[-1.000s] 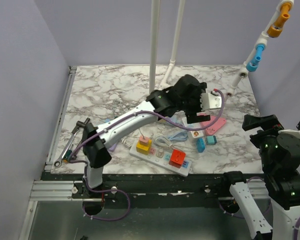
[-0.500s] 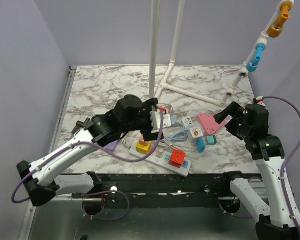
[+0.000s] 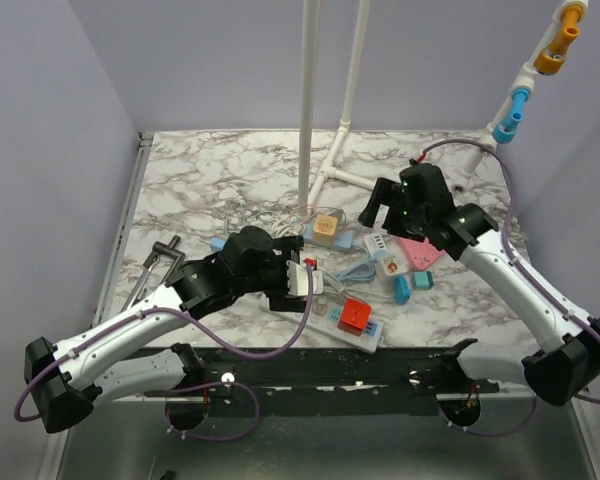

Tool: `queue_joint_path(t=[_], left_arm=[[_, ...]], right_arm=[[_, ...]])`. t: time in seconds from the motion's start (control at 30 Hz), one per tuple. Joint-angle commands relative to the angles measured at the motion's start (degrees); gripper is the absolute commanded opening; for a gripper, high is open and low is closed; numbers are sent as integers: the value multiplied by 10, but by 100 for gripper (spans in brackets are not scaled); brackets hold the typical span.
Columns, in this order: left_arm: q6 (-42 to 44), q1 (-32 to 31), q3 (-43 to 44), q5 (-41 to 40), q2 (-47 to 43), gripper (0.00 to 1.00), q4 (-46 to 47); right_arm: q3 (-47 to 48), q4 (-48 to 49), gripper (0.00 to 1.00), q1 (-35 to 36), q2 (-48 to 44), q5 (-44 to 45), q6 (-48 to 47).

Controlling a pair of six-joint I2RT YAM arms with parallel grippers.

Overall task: Pull the plug off the socket
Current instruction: Remove the plug from the socket.

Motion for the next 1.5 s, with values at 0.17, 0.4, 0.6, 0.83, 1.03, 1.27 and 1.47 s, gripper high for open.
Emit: queue_joint_path(t=[0.17, 0.4, 0.6, 0.83, 1.03, 1.27, 1.47], left_arm=[[26, -4, -53, 18, -11, 98, 59], [151, -38, -134, 35, -44, 98, 91], [193, -95, -179, 8, -56, 99, 111], [236, -124, -203, 7, -47, 98, 104], [251, -136, -199, 7, -19, 99, 73], [191, -137, -148, 0, 28, 98, -8], [144, -137, -126, -3, 52, 99, -2]], right_arm=[[2, -89, 98, 211, 58, 182, 141], [-3, -200, 98, 406, 76, 269, 293], [-71, -209, 99, 460, 80, 249, 393], [-78, -225, 99, 465, 69, 273, 435], [-84, -193, 99, 465, 102, 286, 438], [-106, -180, 98, 463, 98, 303, 453], [-123, -177, 97, 458, 113, 286, 453]])
